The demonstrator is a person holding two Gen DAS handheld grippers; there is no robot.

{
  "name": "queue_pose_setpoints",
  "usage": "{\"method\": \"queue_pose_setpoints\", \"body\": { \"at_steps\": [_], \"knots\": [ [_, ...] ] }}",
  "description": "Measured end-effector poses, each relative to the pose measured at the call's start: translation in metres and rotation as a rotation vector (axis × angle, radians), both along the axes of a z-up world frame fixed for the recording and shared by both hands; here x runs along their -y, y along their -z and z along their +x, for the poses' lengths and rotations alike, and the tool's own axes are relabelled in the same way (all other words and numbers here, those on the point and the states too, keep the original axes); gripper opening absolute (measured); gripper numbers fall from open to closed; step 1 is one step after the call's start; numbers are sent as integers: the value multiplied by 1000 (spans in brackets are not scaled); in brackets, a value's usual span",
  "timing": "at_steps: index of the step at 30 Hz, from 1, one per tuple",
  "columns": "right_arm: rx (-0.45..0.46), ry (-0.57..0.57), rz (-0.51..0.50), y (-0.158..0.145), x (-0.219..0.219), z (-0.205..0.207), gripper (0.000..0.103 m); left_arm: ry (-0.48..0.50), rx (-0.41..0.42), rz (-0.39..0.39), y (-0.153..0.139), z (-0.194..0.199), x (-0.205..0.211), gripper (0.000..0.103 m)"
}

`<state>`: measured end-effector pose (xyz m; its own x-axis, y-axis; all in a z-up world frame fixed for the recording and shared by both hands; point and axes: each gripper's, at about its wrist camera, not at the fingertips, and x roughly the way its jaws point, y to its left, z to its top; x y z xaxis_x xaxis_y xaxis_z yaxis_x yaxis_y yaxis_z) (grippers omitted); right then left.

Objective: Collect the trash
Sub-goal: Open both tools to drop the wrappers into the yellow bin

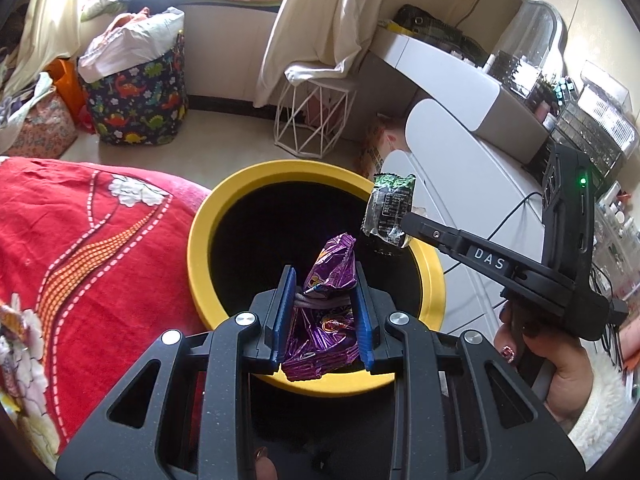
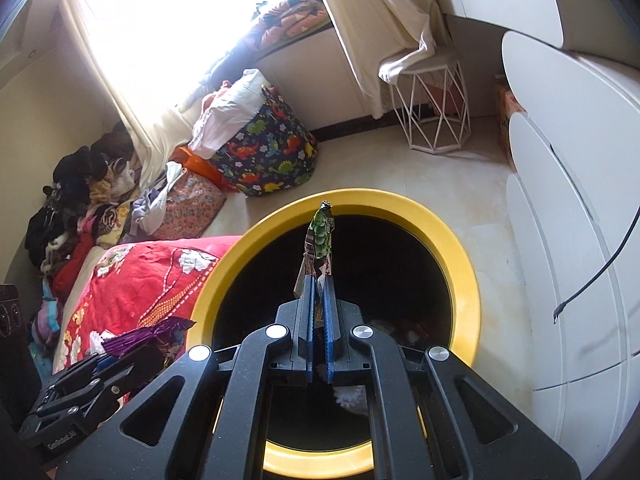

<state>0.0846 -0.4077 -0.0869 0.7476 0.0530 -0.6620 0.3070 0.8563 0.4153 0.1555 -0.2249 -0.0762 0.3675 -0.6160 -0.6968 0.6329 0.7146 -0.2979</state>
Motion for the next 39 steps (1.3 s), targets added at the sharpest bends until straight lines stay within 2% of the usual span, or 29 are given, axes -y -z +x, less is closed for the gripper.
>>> {"method": "queue_pose_setpoints", "body": {
  "at_steps": [11, 14, 17, 18, 19, 21, 22, 24, 39],
  "knots": [
    [-22, -3, 37, 10, 7, 4, 7, 6, -27, 30, 18, 22, 17, 21],
    [-27, 6, 48, 11, 10, 5, 8, -8, -36, 33, 20, 28, 17, 36],
    [-26, 22, 44, 11, 14, 5, 24, -24, -36, 28, 17, 31, 15, 53],
    [-25, 27, 40, 11, 14, 5, 29, -33, -33, 26, 15, 31, 14, 65],
    [-24, 31, 34, 10, 13, 4, 32, -40, -31, 22, 14, 30, 11, 71],
    [-20, 41, 25, 9, 13, 3, 37, -46, -29, 7, 12, 29, 8, 75],
    [-18, 48, 20, 8, 13, 3, 41, -52, -27, 3, 10, 28, 6, 85],
    [-11, 59, 13, 6, 13, 1, 44, -68, -19, -6, 7, 25, 3, 92],
    [21, 57, -46, -11, -1, -4, 62, -170, 32, -13, -13, 11, -36, 92]
  ]
}}
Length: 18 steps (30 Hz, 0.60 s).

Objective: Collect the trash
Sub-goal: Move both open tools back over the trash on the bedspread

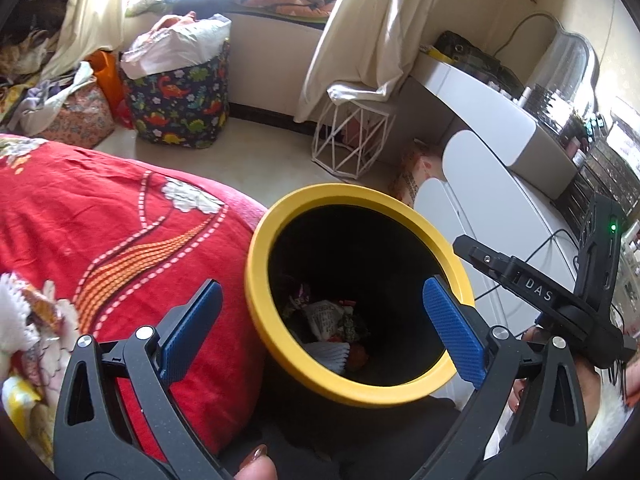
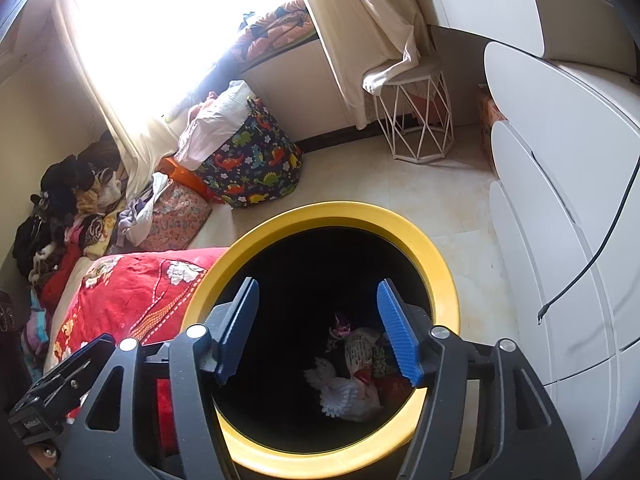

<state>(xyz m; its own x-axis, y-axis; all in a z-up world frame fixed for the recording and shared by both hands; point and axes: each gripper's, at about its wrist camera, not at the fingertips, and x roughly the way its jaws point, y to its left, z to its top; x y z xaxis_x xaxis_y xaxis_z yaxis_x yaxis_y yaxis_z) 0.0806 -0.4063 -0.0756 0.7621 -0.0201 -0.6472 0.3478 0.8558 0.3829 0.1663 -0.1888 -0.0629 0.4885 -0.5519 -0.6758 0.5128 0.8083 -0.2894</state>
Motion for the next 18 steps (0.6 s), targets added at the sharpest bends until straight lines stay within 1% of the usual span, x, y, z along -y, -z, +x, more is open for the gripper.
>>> {"method": "queue_pose_setpoints", "body": {
  "at_steps": [7, 18],
  "knots": [
    [15, -28, -25, -11, -16, -2, 66, -41, 31, -4, -10, -10, -21, 92],
    [32, -79, -67, -27, -42, -1, 68, -81, 78, 5, -21, -21, -50, 92]
  ]
}}
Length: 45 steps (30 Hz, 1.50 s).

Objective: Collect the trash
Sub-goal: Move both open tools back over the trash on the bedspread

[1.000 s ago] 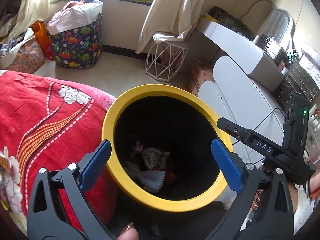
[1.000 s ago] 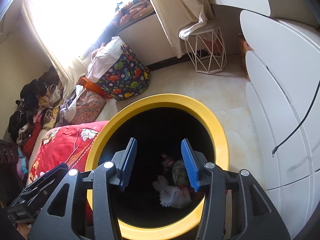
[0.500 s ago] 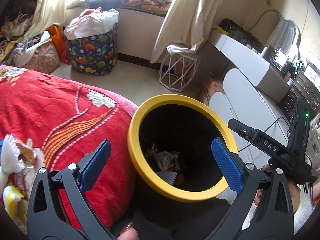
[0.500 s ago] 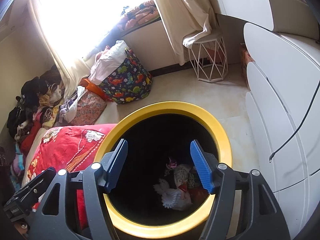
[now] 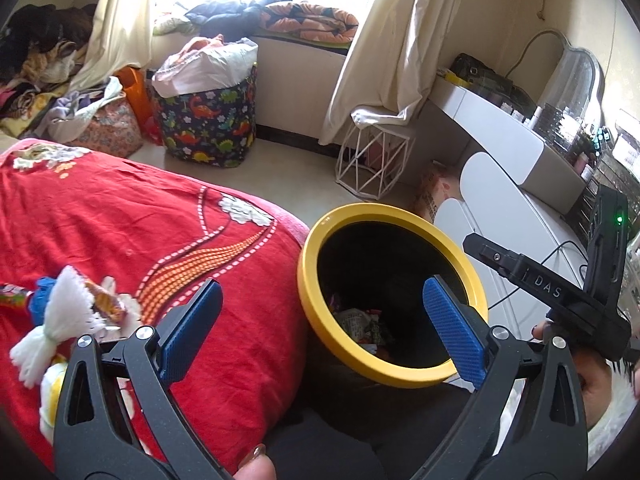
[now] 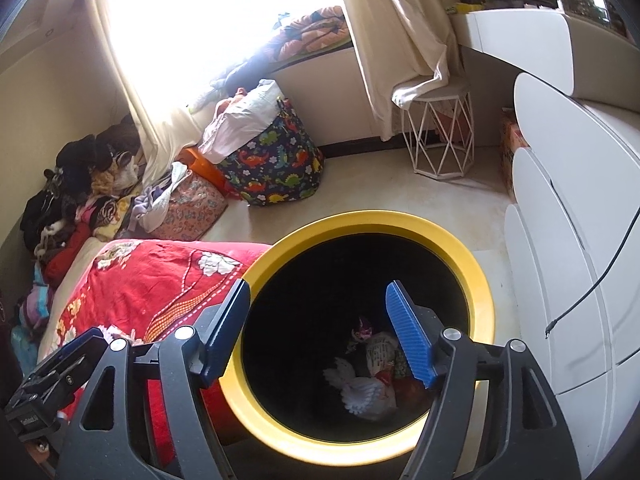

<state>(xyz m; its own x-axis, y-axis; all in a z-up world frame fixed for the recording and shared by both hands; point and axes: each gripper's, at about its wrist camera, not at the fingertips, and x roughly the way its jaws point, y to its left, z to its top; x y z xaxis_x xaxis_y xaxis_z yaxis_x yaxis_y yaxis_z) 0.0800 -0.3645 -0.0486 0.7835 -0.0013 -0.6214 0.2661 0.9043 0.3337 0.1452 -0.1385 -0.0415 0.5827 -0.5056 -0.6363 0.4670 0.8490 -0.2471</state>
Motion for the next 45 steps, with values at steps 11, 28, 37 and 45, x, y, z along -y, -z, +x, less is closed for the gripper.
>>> {"method": "queue_pose_setpoints", "body": {
  "at_steps": [11, 28, 37, 45],
  "knots": [
    [26, -50, -36, -14, -30, 1, 72, -71, 39, -7, -9, -4, -35, 92],
    [54, -194, -100, -26, -104, 2, 73, -211, 86, -19, -19, -1, -96, 92],
    [50, -312, -127, -26, -156, 13, 75, -305, 90, -8, -17, 7, -137, 92],
    [43, -422, -144, -25, -206, 16, 75, -400, 76, -14, -12, 14, -178, 92]
  ]
}}
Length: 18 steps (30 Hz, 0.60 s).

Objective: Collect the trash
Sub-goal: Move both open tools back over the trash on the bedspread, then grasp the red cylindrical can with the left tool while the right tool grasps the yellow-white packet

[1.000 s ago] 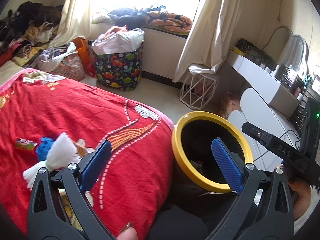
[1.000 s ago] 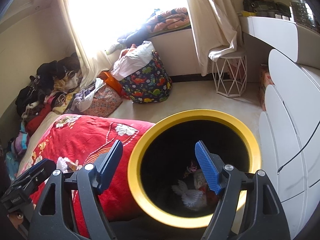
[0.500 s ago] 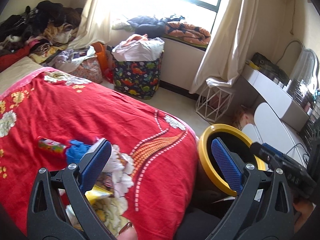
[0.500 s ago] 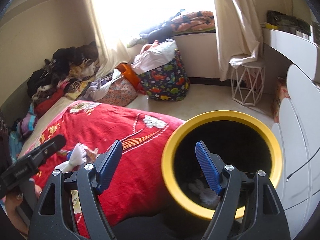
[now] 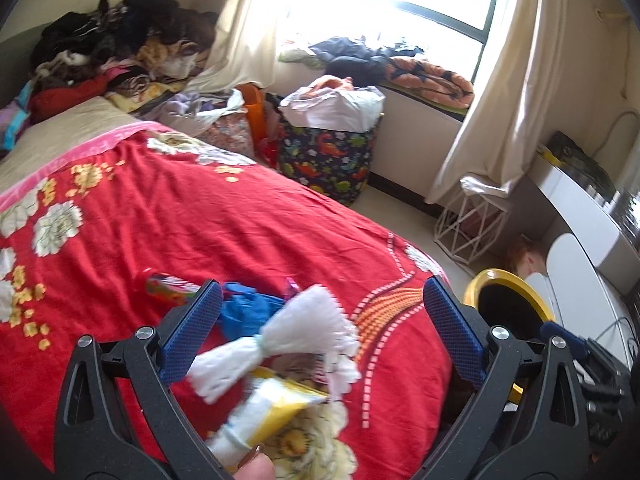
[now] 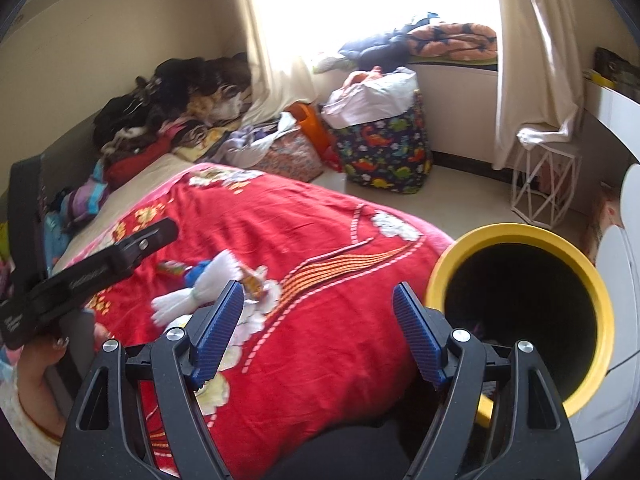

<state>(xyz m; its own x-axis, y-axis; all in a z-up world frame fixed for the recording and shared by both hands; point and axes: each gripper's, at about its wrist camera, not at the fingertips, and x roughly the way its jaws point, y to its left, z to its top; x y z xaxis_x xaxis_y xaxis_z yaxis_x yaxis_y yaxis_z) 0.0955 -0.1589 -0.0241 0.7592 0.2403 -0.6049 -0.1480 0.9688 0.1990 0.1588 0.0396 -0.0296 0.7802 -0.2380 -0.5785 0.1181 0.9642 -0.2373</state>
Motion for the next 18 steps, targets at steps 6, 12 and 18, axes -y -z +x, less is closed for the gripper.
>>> {"method": "queue_pose_setpoints", "body": {
  "at_steps": [6, 12, 18],
  "knots": [
    [-8, -70, -16, 2, -31, 1, 75, -68, -9, -29, 2, 2, -28, 92],
    [-23, -109, -24, 9, -51, 3, 75, -120, -19, -38, 6, 3, -48, 92],
    [-59, -137, -23, 20, -65, 12, 75, -176, -43, -53, 16, 6, -68, 92]
  ]
}}
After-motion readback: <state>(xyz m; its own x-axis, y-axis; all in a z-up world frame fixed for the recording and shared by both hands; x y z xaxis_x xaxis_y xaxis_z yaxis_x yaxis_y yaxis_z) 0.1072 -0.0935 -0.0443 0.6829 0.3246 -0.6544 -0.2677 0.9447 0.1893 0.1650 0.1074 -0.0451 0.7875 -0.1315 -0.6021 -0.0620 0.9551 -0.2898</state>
